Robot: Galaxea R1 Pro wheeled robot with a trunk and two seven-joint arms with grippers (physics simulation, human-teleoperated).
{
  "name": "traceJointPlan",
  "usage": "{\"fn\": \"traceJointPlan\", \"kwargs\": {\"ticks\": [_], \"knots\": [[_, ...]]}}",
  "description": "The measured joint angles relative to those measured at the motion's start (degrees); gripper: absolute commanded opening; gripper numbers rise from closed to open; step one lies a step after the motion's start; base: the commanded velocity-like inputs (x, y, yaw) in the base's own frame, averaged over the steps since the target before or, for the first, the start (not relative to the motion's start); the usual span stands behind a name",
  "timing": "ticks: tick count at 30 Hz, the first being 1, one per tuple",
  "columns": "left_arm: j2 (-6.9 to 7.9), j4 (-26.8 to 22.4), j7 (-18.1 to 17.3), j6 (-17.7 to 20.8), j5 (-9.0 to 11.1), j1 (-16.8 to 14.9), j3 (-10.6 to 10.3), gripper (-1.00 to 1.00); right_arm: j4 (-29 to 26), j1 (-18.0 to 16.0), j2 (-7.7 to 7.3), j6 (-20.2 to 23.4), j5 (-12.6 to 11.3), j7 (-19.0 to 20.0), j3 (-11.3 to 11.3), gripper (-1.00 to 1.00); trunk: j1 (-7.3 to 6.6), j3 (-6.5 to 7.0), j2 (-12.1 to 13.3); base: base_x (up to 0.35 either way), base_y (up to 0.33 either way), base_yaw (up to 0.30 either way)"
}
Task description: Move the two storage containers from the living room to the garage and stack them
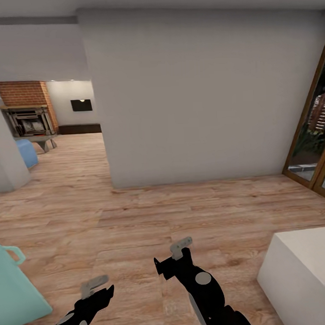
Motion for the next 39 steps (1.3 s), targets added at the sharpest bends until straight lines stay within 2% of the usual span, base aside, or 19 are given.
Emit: {"fn": "traceJointPlan", "kwargs": {"ticks": [39], "knots": [[0.00,0.51,-0.20,0.00,0.09,0.00,0.00,1.00,0.00,0.00,0.00,0.00,0.00,-0.04,0.00,1.00,0.00,0.00,0.00,0.337,0.000,0.000]]}}
